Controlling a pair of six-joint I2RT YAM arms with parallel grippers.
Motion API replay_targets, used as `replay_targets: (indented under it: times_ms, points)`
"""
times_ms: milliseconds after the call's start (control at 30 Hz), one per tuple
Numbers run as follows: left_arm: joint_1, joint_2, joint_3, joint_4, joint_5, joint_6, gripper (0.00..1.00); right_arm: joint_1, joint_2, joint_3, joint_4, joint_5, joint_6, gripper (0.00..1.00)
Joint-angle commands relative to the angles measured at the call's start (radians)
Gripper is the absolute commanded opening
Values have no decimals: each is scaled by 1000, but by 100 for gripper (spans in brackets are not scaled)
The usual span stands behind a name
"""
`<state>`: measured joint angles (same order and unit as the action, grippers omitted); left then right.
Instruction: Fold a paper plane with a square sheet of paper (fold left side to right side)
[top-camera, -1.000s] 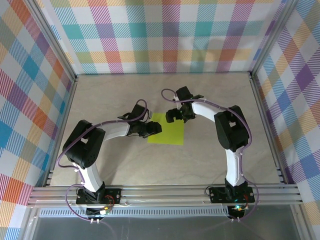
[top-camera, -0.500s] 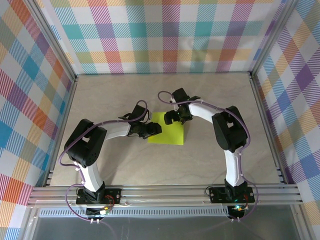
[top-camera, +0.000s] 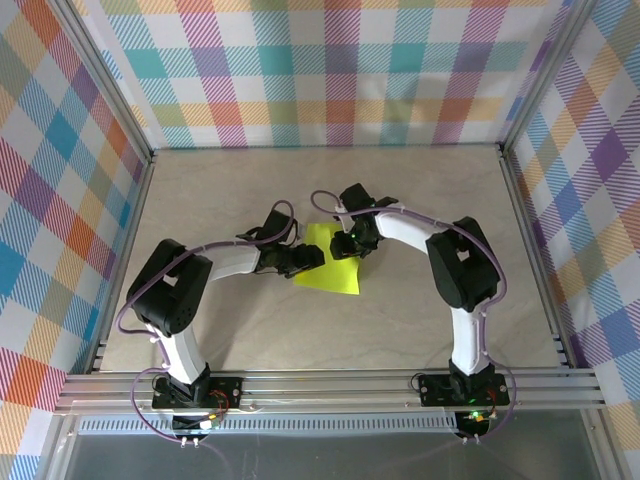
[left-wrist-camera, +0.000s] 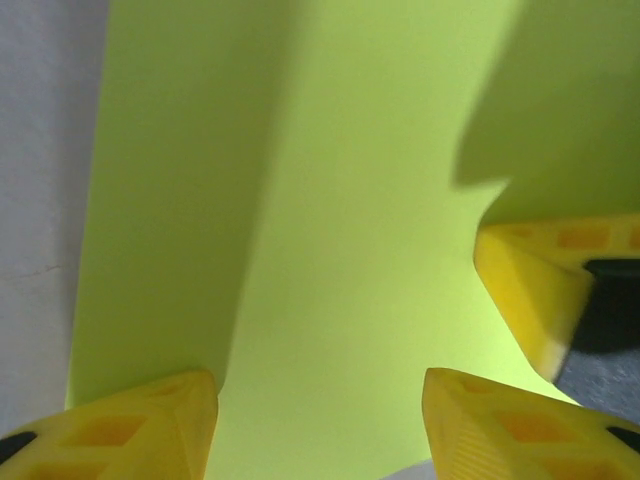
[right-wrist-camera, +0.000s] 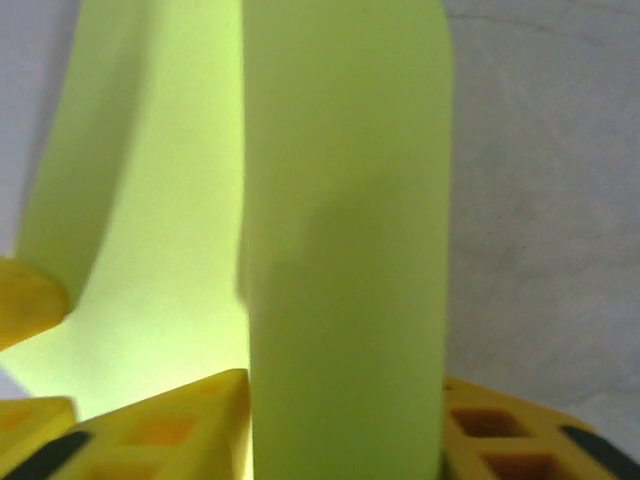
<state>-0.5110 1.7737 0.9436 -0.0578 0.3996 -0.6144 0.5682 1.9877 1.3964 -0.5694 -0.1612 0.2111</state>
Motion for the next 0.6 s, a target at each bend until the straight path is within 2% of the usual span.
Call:
replay_targets:
  times_ms: [0,100,267,333,467,567]
  points:
    - [26,-89,-35,8,-1,-2,64,-24,-75,-40,9,-145,20,32]
    - [63,-169,-74,33,19,11,71,-59,-128,-85,51,-255,28,27]
    - [130,-319,-154,91,87,64,79,-130,-248,-156,80,-400,6,26]
    - [151,-390,-201,163,131,79,80,-164,-300,-183,86,-472,-10,26]
    - [159,-556,-318,376,188,86,94,-192,-414,-219,69,-582,-65,25]
    - [161,-626,-353,452,237,82,100,-192,-491,-230,57,-657,-87,25]
